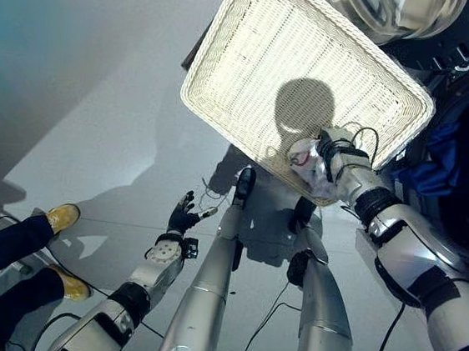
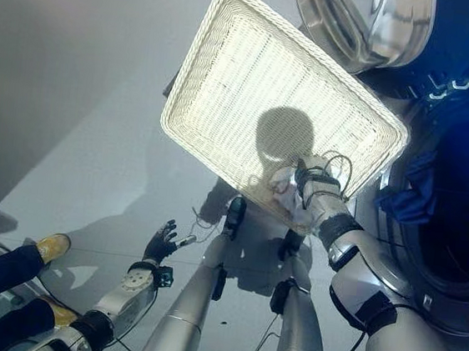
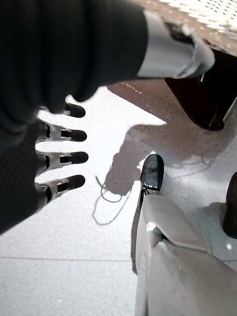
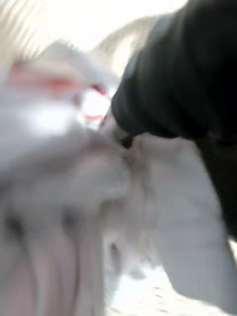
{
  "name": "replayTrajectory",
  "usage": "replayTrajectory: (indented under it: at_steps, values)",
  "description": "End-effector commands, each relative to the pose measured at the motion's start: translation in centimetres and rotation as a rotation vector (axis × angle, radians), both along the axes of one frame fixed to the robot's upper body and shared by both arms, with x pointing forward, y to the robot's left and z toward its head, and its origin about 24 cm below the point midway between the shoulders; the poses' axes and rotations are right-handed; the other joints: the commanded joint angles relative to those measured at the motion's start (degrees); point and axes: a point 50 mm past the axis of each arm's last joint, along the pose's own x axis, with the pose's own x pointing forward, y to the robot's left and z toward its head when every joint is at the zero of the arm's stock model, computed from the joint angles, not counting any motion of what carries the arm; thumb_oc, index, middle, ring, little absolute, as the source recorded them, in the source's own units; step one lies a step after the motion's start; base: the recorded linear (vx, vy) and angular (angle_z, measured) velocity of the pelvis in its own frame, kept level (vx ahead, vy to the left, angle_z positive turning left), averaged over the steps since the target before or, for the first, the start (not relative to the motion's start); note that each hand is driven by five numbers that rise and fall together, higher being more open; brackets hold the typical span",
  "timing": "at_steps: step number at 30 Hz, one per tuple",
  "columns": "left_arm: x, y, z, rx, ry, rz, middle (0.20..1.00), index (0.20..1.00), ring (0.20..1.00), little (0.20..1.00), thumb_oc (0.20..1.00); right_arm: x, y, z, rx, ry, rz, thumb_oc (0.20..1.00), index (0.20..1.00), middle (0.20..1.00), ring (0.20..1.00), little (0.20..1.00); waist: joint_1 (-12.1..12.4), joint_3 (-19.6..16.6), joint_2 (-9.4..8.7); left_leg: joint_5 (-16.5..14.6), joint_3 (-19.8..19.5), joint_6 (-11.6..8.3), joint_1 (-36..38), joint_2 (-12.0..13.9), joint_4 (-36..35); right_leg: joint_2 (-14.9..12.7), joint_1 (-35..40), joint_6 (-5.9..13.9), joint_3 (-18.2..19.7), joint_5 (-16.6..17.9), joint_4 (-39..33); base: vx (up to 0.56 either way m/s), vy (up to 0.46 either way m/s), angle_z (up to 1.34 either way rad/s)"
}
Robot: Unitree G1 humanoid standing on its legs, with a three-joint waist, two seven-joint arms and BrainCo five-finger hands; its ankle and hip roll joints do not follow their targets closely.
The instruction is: Put the clothes into the washing machine.
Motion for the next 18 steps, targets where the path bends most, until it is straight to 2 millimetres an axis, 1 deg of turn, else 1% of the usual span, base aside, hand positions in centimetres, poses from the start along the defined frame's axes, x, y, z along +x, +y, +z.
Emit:
replayTrajectory:
  at_steps: [1, 4, 5, 6, 7, 8, 10, 11, 13, 14, 16, 17, 18]
  values:
    - [-0.8, 1.8, -0.4, -0.016, 0.011, 0.087, 1.000, 1.000, 1.000, 1.000, 1.000, -1.5, 2.2, 1.7, 0.789, -0.046, 0.233, 0.200, 0.200, 0.200, 0.200, 0.200, -2.8, 1.9, -0.54, -3.6, 5.1, 1.31, 4.3, -3.4, -0.5, 1.6, 3.1, 6.06, 2.7, 0.4, -0.6, 0.00, 0.048, -0.15]
    - [-1.1, 2.0, -0.8, -0.021, 0.016, 0.109, 1.000, 1.000, 1.000, 1.000, 1.000, -2.5, 2.6, 1.7, 1.052, -0.048, 0.372, 0.200, 0.200, 0.200, 0.200, 0.200, -4.1, 1.9, -1.23, -3.8, 5.9, 1.33, 5.0, -3.2, -0.4, 2.0, 3.3, 5.99, 3.5, 0.7, -0.9, 0.01, 0.032, -0.22]
    - [-1.2, 2.0, -1.0, -0.026, 0.021, 0.120, 1.000, 1.000, 1.000, 1.000, 1.000, -3.0, 2.7, 1.7, 1.201, -0.056, 0.438, 0.200, 0.200, 0.200, 0.200, 0.200, -4.8, 1.9, -1.38, -3.8, 6.4, 1.38, 5.5, -3.0, -0.6, 2.3, 3.5, 5.91, 3.9, 0.9, -1.0, 0.01, 0.012, -0.19]
    - [-1.3, 2.0, -1.1, -0.027, 0.022, 0.122, 1.000, 1.000, 1.000, 1.000, 1.000, -3.1, 2.7, 1.7, 1.237, -0.054, 0.460, 0.200, 0.200, 0.200, 0.200, 0.200, -4.9, 1.9, -1.41, -3.7, 6.5, 1.40, 5.7, -3.0, -0.7, 2.4, 3.6, 5.89, 4.0, 0.9, -1.1, 0.02, 0.030, -0.23]
    - [-1.5, 1.8, -1.4, -0.035, 0.026, 0.129, 1.000, 1.000, 1.000, 1.000, 1.000, -3.6, 3.0, 1.5, 1.396, -0.041, 0.527, 0.200, 0.200, 0.200, 0.200, 0.200, -5.6, 1.9, -1.29, -3.7, 6.9, 1.44, 6.5, -2.9, -1.2, 2.7, 3.9, 5.83, 4.4, 1.0, -1.3, 0.01, 0.018, -0.17]
    - [-1.5, 1.7, -1.4, -0.035, 0.027, 0.130, 1.000, 1.000, 1.000, 1.000, 1.000, -3.7, 3.0, 1.5, 1.441, -0.040, 0.543, 0.200, 0.200, 0.200, 0.200, 0.200, -5.7, 1.9, -1.26, -3.6, 7.0, 1.45, 6.6, -2.9, -1.3, 2.7, 4.0, 5.81, 4.5, 1.0, -1.4, 0.02, 0.031, -0.16]
    - [-1.8, 1.4, -1.9, -0.046, 0.033, 0.138, 1.000, 1.000, 1.000, 1.000, 1.000, -4.2, 2.8, 1.3, 1.646, -0.048, 0.610, 0.200, 0.200, 0.200, 0.200, 0.200, -6.7, 1.9, -0.90, -3.6, 7.7, 1.51, 7.1, -2.8, -1.5, 2.9, 4.0, 5.77, 5.1, 1.3, -1.5, 0.02, 0.019, -0.19]
    - [-1.9, 1.4, -1.9, -0.047, 0.034, 0.141, 1.000, 1.000, 1.000, 1.000, 1.000, -4.4, 2.7, 1.3, 1.702, -0.052, 0.625, 0.200, 0.200, 0.200, 0.200, 0.200, -6.9, 1.9, -0.84, -3.6, 7.8, 1.51, 7.3, -2.8, -1.6, 2.9, 4.1, 5.77, 5.2, 1.3, -1.6, 0.01, 0.003, -0.21]
    - [-2.2, 1.2, -2.4, -0.049, 0.049, 0.151, 1.000, 1.000, 1.000, 1.000, 1.000, -4.8, 2.2, 1.0, 1.952, -0.098, 0.662, 0.200, 0.200, 0.200, 0.200, 0.200, -7.7, 1.9, -0.62, -3.9, 8.4, 1.46, 8.0, -2.6, -1.7, 3.0, 4.4, 5.82, 5.6, 1.3, -1.8, 0.01, 0.002, -0.14]
    - [-2.1, 1.2, -2.4, -0.051, 0.049, 0.156, 1.000, 1.000, 1.000, 1.000, 1.000, -4.9, 1.8, 1.1, 2.021, -0.125, 0.666, 0.200, 0.200, 0.200, 0.200, 0.200, -8.0, 1.9, -0.55, -3.5, 8.6, 1.44, 7.6, -2.6, -1.7, 3.0, 4.1, 5.78, 5.8, 1.9, -2.2, 0.02, 0.007, -0.12]
    - [-2.4, 1.1, -2.6, -0.051, 0.059, 0.158, 1.000, 1.000, 1.000, 1.000, 1.000, -5.0, 1.6, 0.7, 2.074, -0.134, 0.664, 0.200, 0.200, 0.200, 0.200, 0.200, -8.2, 1.9, -0.51, -4.0, 8.7, 1.43, 8.3, -2.6, -1.8, 3.0, 4.7, 5.82, 5.9, 1.4, -2.1, 0.02, 0.008, -0.15]
    - [-2.4, 1.1, -2.7, -0.052, 0.064, 0.165, 1.000, 1.000, 1.000, 1.000, 1.000, -5.1, 0.6, 0.4, 2.204, -0.201, 0.634, 0.200, 0.200, 0.200, 0.200, 0.200, -8.7, 1.9, -0.30, -3.7, 9.1, 1.41, 7.9, -2.6, -1.7, 3.0, 4.3, 5.73, 6.1, 2.0, -2.5, 0.00, 0.010, -0.11]
    - [-2.4, 1.1, -2.7, -0.052, 0.064, 0.165, 1.000, 1.000, 1.000, 1.000, 1.000, -5.1, 0.6, 0.4, 2.204, -0.201, 0.634, 0.200, 0.200, 0.200, 0.200, 0.200, -8.7, 1.9, -0.30, -3.7, 9.1, 1.41, 7.9, -2.6, -1.7, 3.0, 4.3, 5.73, 6.1, 2.0, -2.5, 0.03, 0.010, -0.12]
